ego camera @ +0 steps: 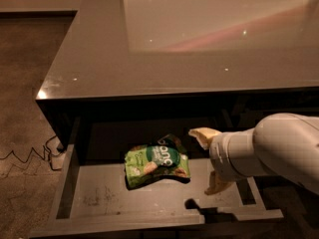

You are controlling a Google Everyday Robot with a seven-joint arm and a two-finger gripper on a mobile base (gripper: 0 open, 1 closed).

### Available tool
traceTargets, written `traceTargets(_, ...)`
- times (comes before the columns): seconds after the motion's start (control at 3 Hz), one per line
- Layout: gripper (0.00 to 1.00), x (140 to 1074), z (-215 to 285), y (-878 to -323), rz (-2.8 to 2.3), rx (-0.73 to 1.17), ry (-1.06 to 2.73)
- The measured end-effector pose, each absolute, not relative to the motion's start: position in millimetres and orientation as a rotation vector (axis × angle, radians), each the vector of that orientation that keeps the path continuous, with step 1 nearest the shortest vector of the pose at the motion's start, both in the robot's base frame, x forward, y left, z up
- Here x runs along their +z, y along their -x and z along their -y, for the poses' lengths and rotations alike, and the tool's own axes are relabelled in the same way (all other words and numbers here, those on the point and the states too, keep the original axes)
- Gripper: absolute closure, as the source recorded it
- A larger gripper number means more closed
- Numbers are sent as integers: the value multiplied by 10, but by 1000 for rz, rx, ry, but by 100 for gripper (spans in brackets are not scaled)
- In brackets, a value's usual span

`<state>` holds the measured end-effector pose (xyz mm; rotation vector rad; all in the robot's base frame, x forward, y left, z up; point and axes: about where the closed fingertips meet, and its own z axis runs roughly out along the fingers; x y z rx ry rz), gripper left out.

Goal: Open top drawer

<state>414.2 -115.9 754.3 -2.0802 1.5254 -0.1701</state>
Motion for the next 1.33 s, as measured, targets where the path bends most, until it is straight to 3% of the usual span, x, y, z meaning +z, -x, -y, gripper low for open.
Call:
traceTargets(1.0, 88, 6669, 1321, -4441, -1725, -71, 2113)
traceTargets(1.33, 100, 6381, 1385, -4298, -1813, -57, 2127)
